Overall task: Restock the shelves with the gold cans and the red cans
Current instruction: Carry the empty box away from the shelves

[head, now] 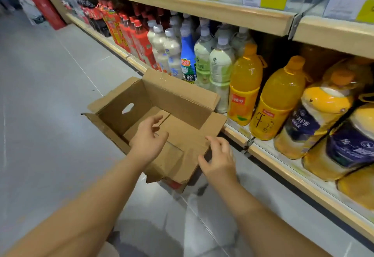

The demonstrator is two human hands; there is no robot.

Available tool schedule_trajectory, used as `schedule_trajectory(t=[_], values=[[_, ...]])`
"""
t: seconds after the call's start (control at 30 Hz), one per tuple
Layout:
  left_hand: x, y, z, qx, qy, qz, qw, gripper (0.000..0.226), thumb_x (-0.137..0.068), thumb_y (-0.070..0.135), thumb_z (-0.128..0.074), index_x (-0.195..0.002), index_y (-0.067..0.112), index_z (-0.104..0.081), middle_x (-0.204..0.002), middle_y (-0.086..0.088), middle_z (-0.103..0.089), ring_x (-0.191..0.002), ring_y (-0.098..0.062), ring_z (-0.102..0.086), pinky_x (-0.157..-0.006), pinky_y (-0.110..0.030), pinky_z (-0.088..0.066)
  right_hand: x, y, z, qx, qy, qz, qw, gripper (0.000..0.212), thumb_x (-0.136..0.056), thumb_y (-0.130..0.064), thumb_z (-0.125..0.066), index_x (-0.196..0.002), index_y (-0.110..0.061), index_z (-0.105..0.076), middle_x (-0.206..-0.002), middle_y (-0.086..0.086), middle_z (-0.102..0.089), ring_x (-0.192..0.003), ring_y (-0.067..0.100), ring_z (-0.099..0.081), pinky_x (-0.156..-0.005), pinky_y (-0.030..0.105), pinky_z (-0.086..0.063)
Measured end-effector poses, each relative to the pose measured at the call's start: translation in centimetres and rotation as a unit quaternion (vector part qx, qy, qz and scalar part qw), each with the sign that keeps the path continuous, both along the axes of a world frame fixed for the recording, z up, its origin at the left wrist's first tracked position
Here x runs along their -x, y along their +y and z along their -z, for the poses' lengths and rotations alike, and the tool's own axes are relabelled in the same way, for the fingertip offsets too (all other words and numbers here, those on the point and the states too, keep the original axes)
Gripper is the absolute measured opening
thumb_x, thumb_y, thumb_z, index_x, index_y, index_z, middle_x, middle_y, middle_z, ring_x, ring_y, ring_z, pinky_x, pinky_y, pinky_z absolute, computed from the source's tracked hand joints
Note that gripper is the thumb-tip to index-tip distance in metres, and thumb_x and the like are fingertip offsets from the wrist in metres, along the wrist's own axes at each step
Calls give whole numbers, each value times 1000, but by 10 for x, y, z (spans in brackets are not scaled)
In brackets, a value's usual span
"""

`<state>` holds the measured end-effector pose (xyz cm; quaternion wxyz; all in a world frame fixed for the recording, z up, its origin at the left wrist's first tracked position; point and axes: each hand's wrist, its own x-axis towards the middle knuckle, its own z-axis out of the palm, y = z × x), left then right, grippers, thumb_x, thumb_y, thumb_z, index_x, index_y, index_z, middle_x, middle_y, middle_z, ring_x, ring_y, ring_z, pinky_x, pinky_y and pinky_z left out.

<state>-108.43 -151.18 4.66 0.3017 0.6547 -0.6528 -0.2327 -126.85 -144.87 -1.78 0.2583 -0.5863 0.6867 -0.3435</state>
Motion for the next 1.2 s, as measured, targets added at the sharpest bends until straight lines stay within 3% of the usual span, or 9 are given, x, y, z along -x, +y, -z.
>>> schedule_trajectory(t=[0.1, 0.27, 0.47, 0.6, 0.73, 0.9, 0.97, 1.07, 1.2], values=[[-23, -31, 2, -17, 33, -3, 999, 47, -85, 22, -61, -130, 24, -47, -126, 5, -48, -105, -10, -49, -81, -23, -42, -19, -22, 5, -18, 43, 66, 997, 61, -81, -34, -64, -137, -31, -41, -146, 7, -32, -129, 25, -33, -103, 41, -32], [-76, -113, -1, 12, 5, -5, 1000, 45, -83, 17, -60, -127, 19, -51, -128, -2, -48, -109, -13, -47, -85, -25, -40, -61, -60, 12, -34, 184, 69, 980, 71, -85, -42, -55, -147, -36, -20, -159, 5, -9, -146, 21, 3, -115, 48, -4], [-142, -198, 24, -25, 5, 20, 999, 44, -86, 25, -58, -129, 23, -47, -138, -4, -46, -124, -23, -46, -101, -43, -42, -116, -104, 16, -75, 226, 111, 965, 66, -90, -40, -50, -148, -36, -18, -161, 1, -3, -146, 18, 7, -115, 47, -1], [-210, -253, 42, -53, -107, 77, 990, 52, -84, 33, -56, -133, 25, -43, -134, -8, -50, -123, -31, -46, -100, -54, -41, -154, -109, 23, -116, 234, 179, 949, 64, -91, -45, -47, -148, -36, -20, -160, 1, -8, -147, 19, 1, -115, 47, -8], [-257, -292, 64, -90, -237, 71, 965, 62, -82, 44, -57, -137, 25, -35, -139, -15, -40, -126, -38, -38, -102, -58, -34, -160, -101, 27, -231, 273, 230, 905, 70, -89, -42, -54, -149, -33, -17, -160, 4, -6, -146, 25, -2, -115, 52, -12], [-268, -311, 92, -133, -228, 127, 956, 62, -78, 57, -56, -129, 39, -25, -122, -13, -38, -111, -42, -46, -95, -61, -38, -130, -102, 22, -314, 292, 290, 856, 71, -91, -44, -48, -149, -36, -8, -160, 5, -5, -146, 30, 2, -112, 61, -11], [-267, -311, 99, -130, -245, 116, 954, 65, -81, 58, -52, -134, 42, -18, -131, -14, -34, -113, -44, -46, -93, -62, -40, -122, -101, 22, -331, 251, 324, 850, 71, -91, -44, -50, -148, -38, -8, -160, 4, 1, -145, 35, 3, -110, 63, -16], [-266, -308, 109, -147, -244, 122, 951, 70, -87, 61, -42, -141, 47, 0, -143, -15, -30, -119, -45, -43, -93, -60, -39, -114, -102, 28, -329, 175, 374, 849, 76, -88, -50, -54, -147, -43, -7, -160, 7, 4, -142, 41, -9, -106, 60, -29], [-269, -308, 118, -184, -125, 172, 960, 69, -90, 58, -40, -144, 46, 2, -135, -17, -42, -116, -40, -49, -93, -51, -43, -119, -100, 47, -289, 141, 374, 870, 84, -86, -56, -54, -144, -49, 6, -157, 13, -14, -133, 44, -31, -101, 55, -37]])
